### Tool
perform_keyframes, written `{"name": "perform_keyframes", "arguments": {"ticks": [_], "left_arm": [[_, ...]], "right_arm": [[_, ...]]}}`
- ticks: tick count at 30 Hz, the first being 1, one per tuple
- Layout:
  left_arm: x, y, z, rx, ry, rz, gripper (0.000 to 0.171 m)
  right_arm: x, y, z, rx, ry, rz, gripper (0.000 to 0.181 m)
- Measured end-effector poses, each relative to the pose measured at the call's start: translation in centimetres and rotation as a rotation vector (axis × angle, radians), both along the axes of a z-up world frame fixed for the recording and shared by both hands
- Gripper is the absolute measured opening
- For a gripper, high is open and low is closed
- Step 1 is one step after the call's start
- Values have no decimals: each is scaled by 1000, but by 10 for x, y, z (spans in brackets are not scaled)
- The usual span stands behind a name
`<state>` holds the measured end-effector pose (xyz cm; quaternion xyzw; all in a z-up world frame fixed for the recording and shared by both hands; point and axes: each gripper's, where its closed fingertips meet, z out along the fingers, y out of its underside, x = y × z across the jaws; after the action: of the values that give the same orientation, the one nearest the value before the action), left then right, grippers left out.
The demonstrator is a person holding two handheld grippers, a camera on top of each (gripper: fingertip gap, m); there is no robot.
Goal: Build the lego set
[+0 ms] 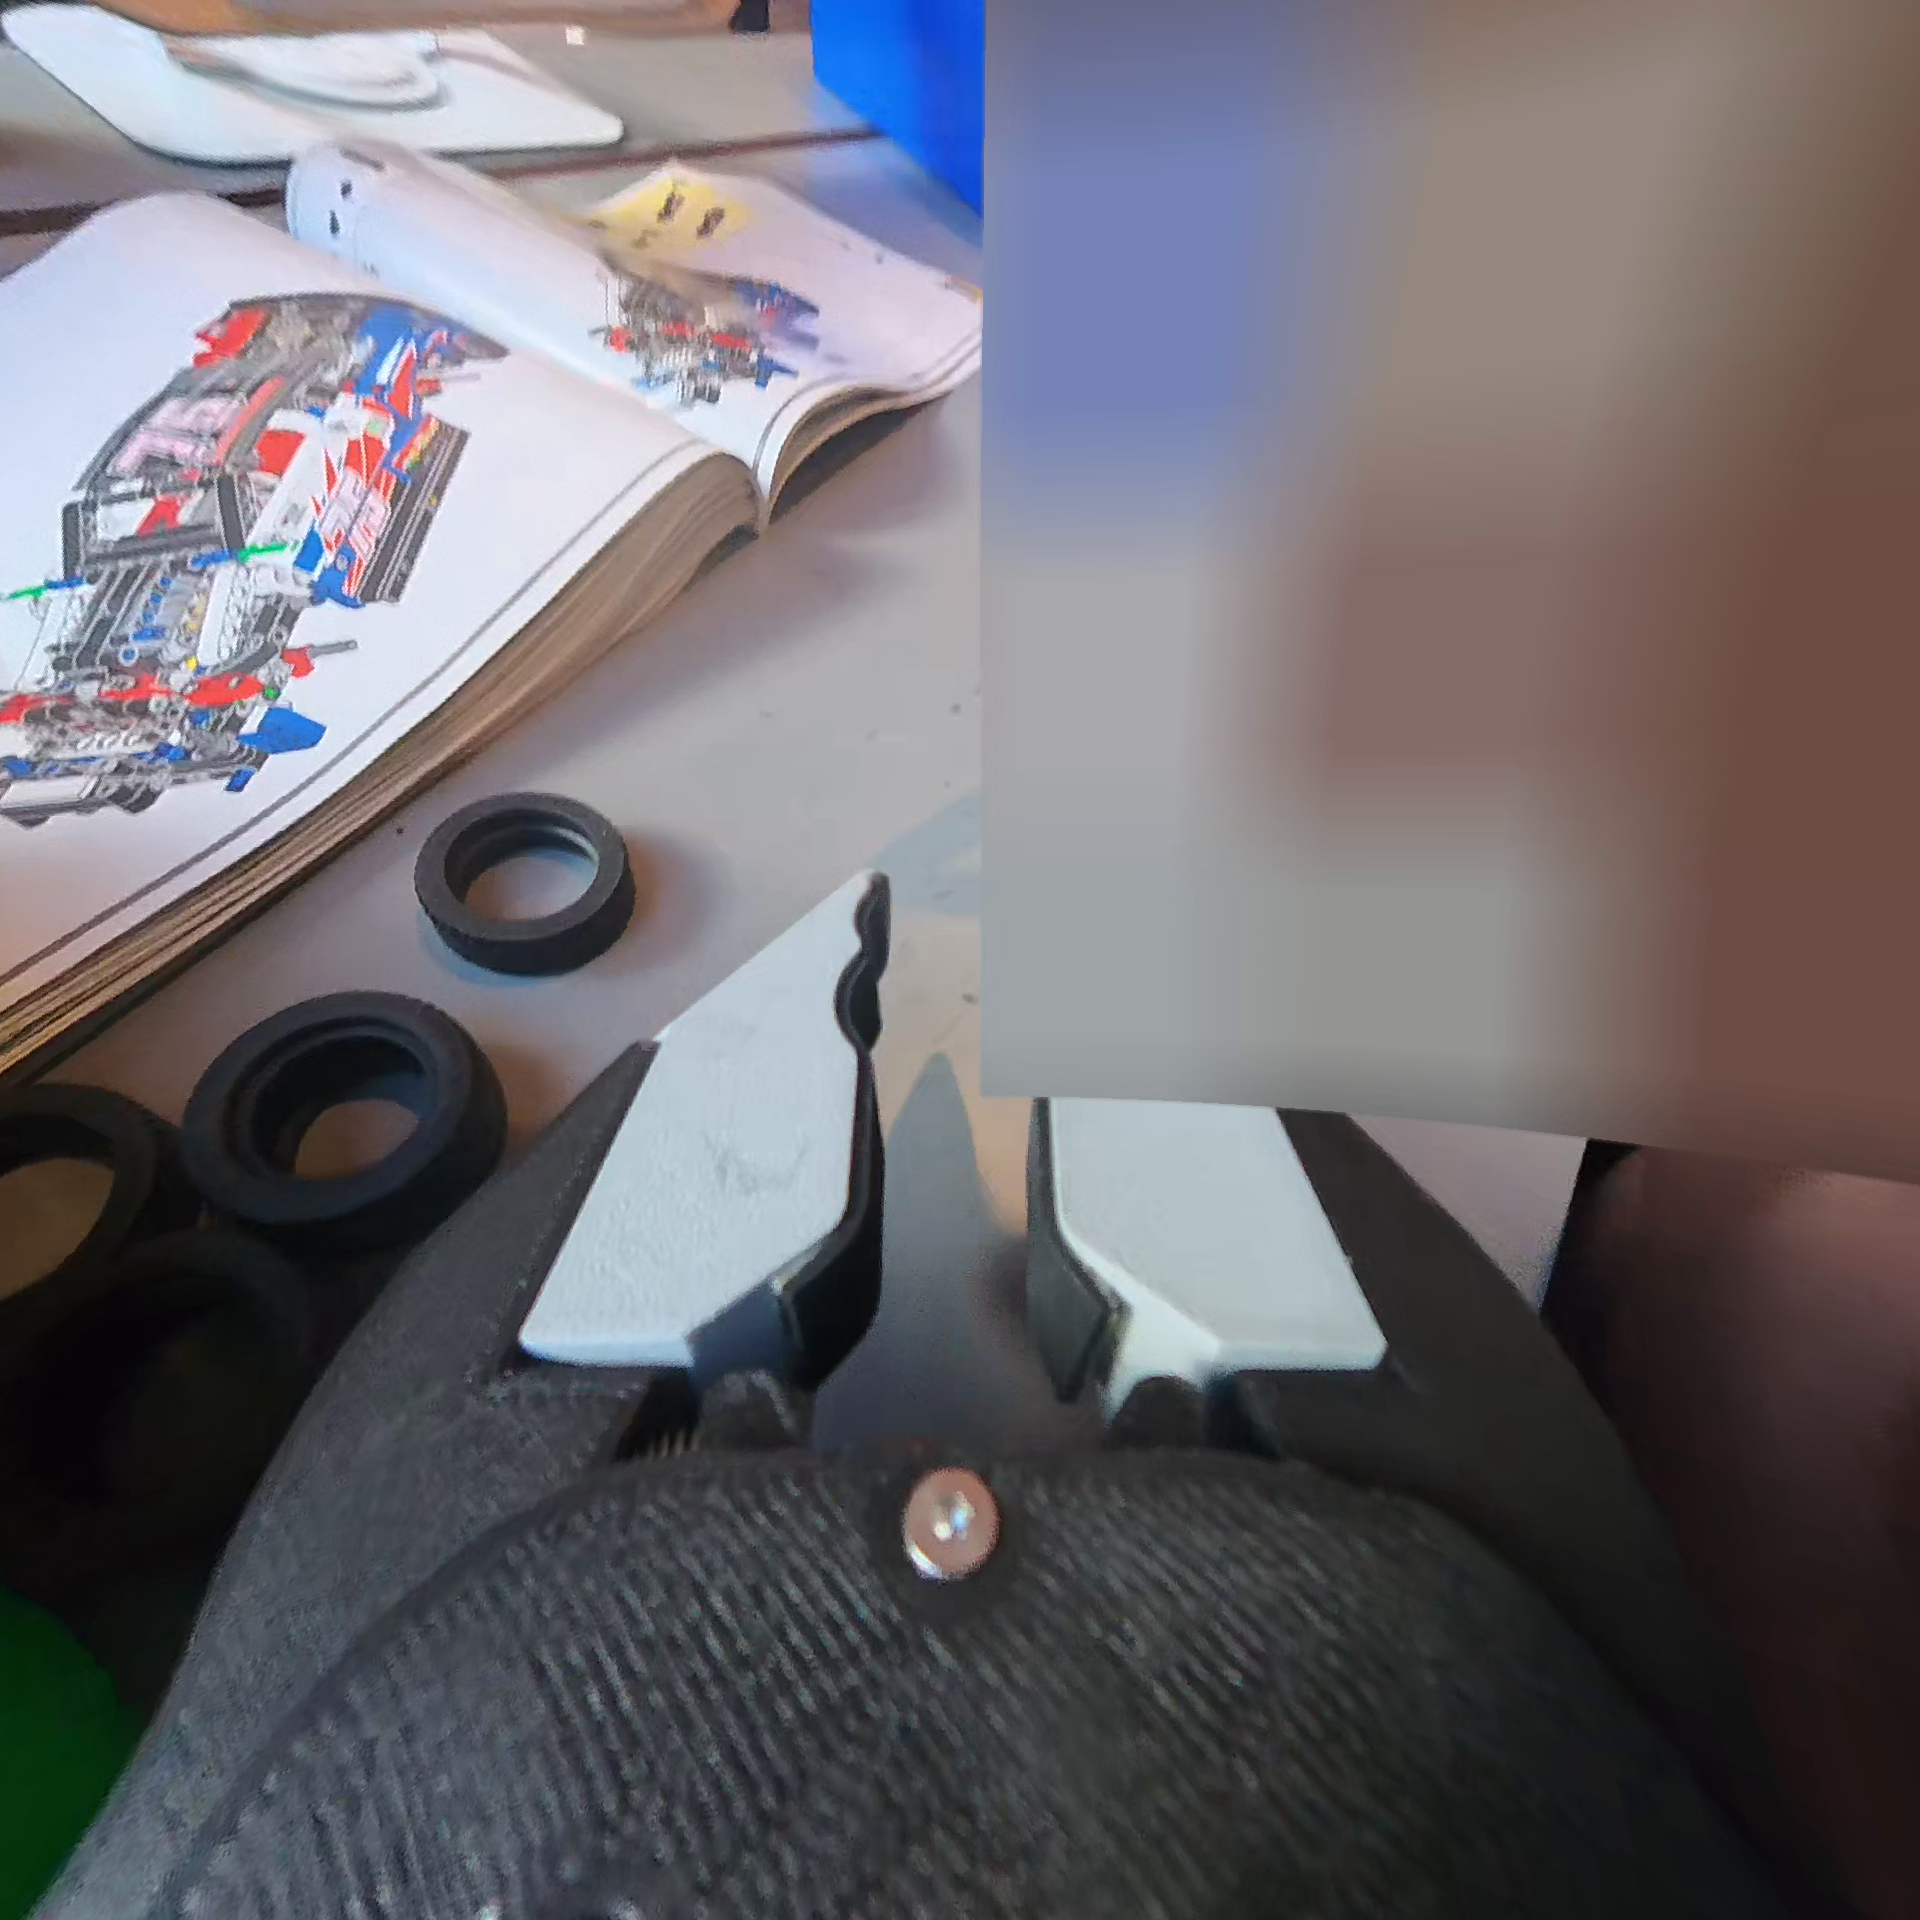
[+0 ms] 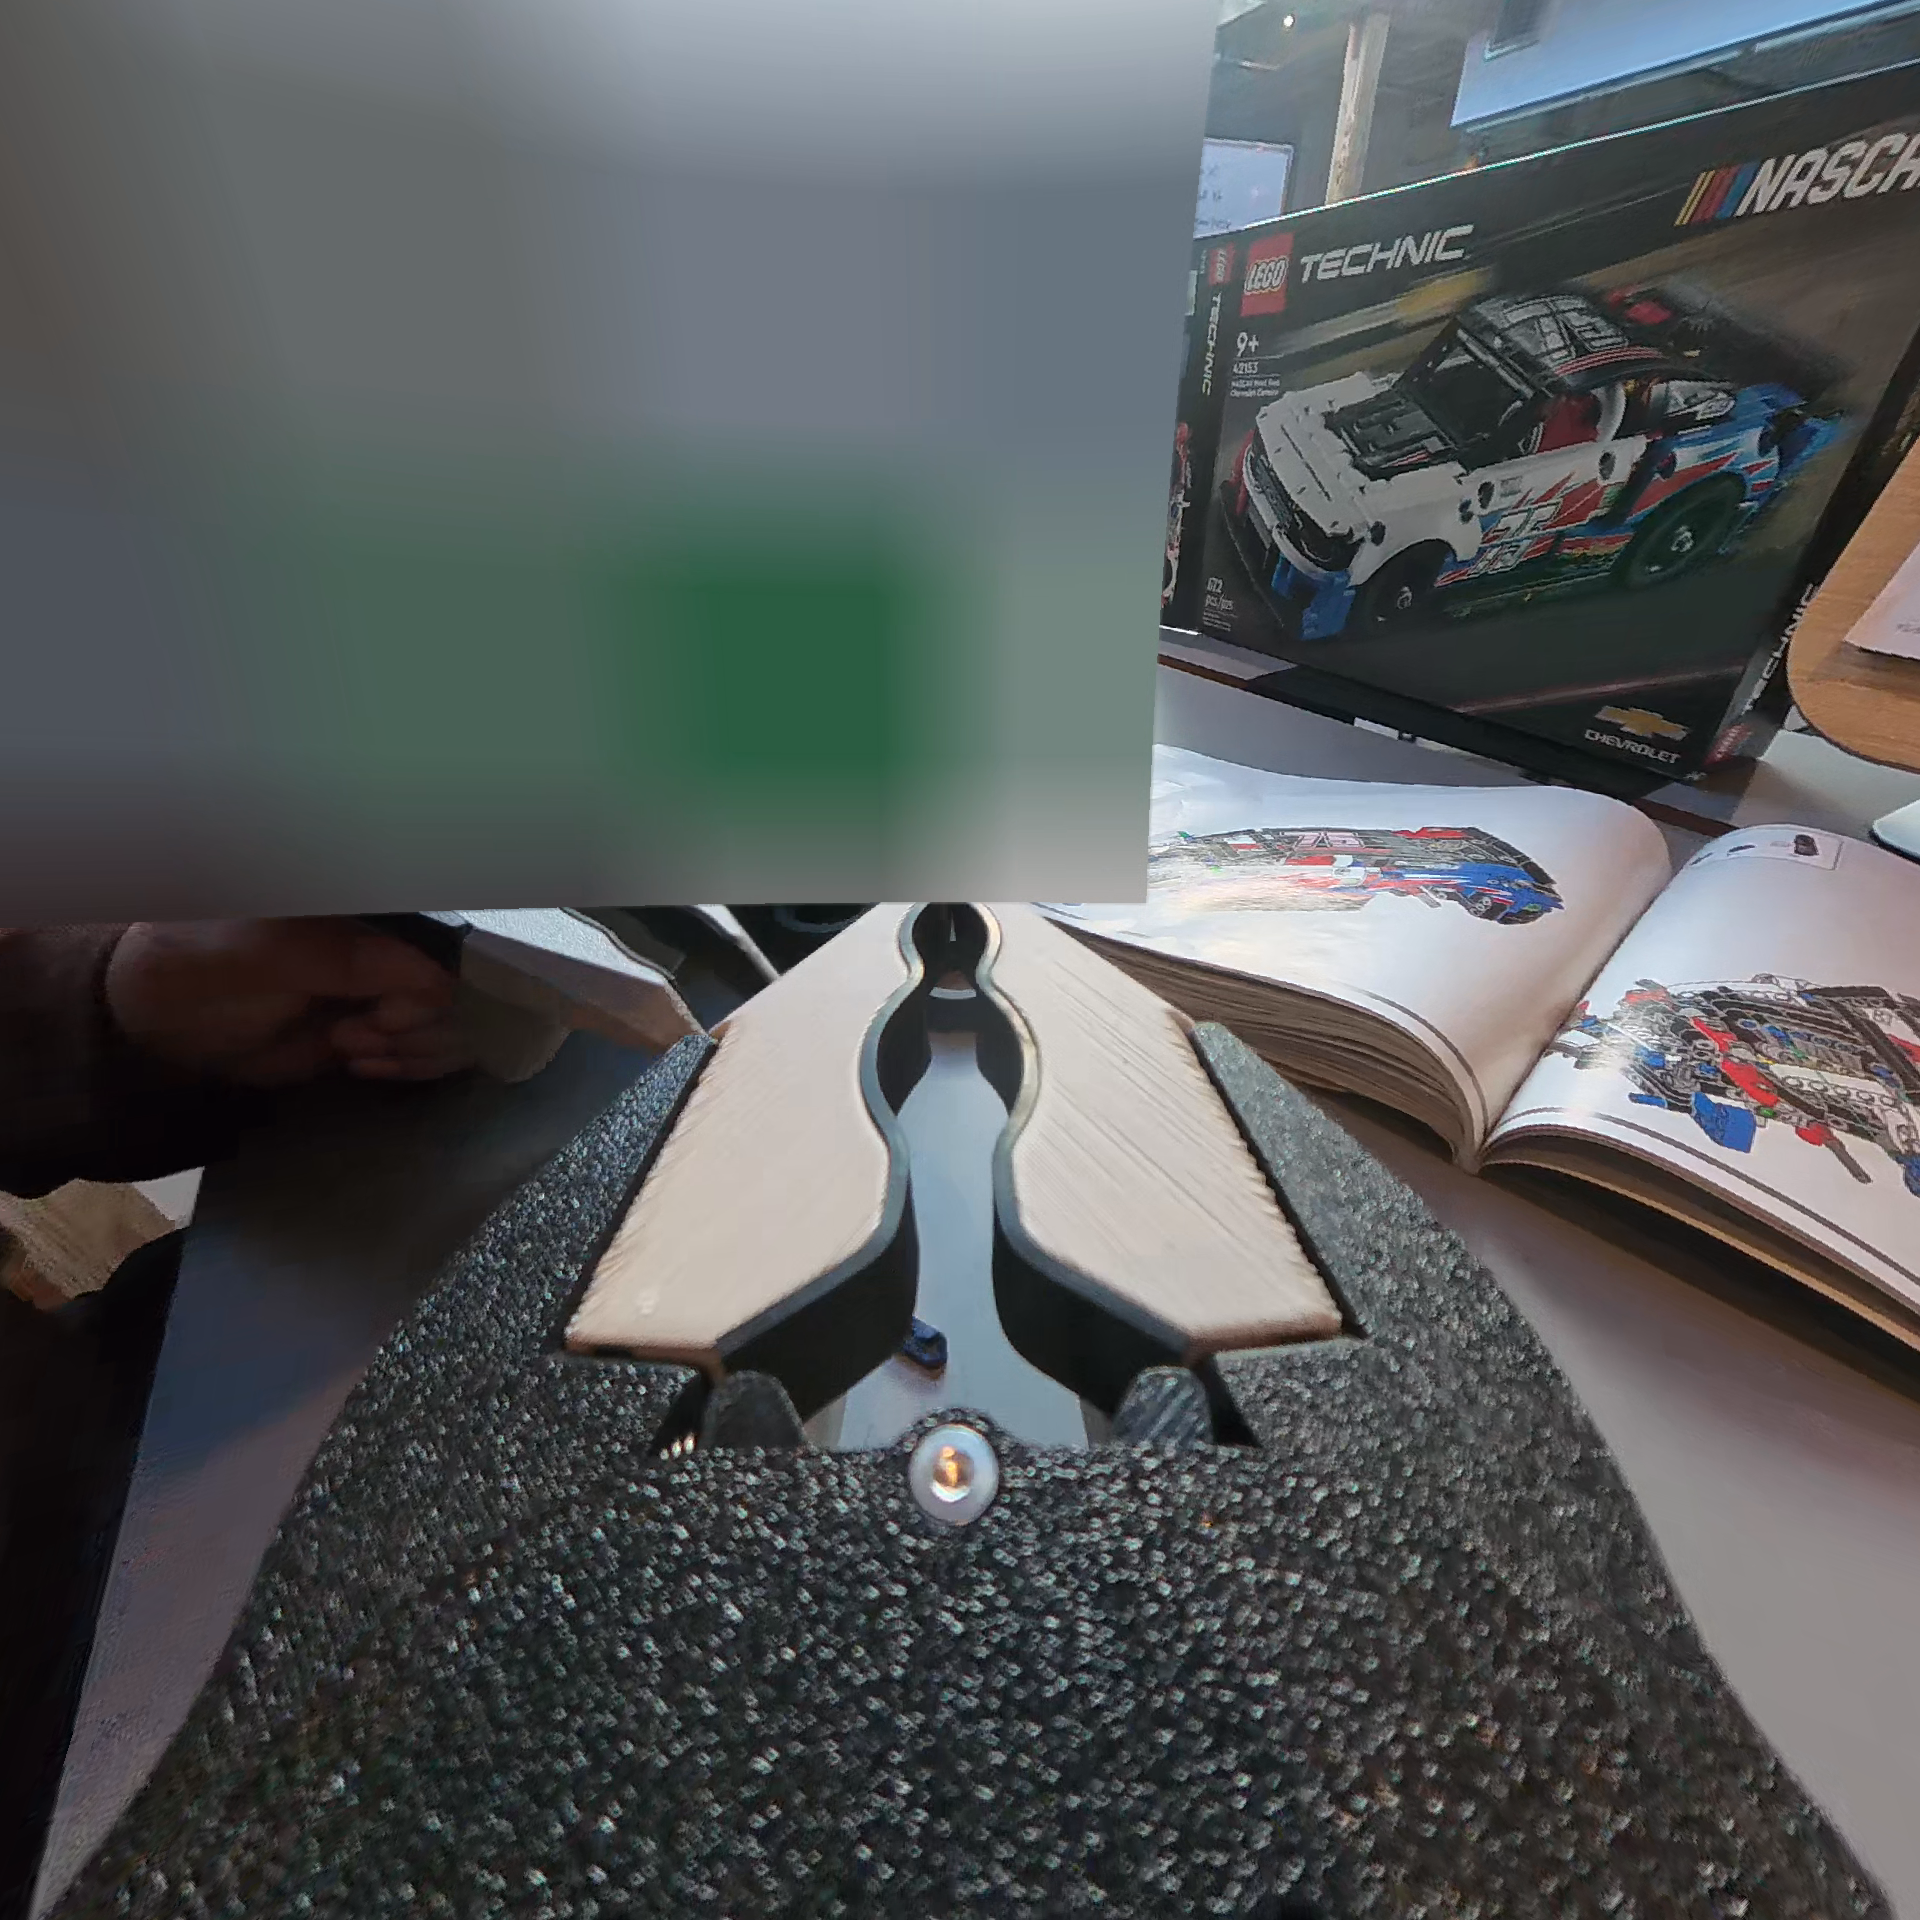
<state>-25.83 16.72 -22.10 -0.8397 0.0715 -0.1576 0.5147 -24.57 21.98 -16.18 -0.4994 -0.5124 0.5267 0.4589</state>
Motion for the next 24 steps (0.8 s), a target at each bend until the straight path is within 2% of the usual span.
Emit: {"name": "perform_keyframes", "arguments": {"ticks": [1,4,11,13,14,17,19,21,22,24], "left_arm": [[0,-2,-5,-31,15,-5,24],[9,-8,-29,-179,68,-62,33],[30,-14,-46,-246,214,-184,28],[32,-14,-46,-249,207,-197,21],[32,-15,-47,-256,205,-201,6],[27,-12,-44,-232,246,-152,5],[24,-11,-20,-106,253,-73,5],[12,-16,34,90,270,39,6],[-8,-22,68,206,315,138,5],[-75,-48,129,367,439,400,5]], "right_arm": [[2,0,0,-4,1,-1,0],[6,0,0,-11,0,-5,0],[7,-6,-2,25,-15,-2,0],[6,-6,-2,26,-18,-2,0],[6,-6,-2,24,-18,-3,0],[6,-5,-3,21,-18,-4,0],[5,-6,-3,23,-21,-3,0],[5,-6,-3,26,-21,-3,0],[5,-6,-3,26,-21,-4,0],[5,-6,-3,24,-18,-4,0]]}}
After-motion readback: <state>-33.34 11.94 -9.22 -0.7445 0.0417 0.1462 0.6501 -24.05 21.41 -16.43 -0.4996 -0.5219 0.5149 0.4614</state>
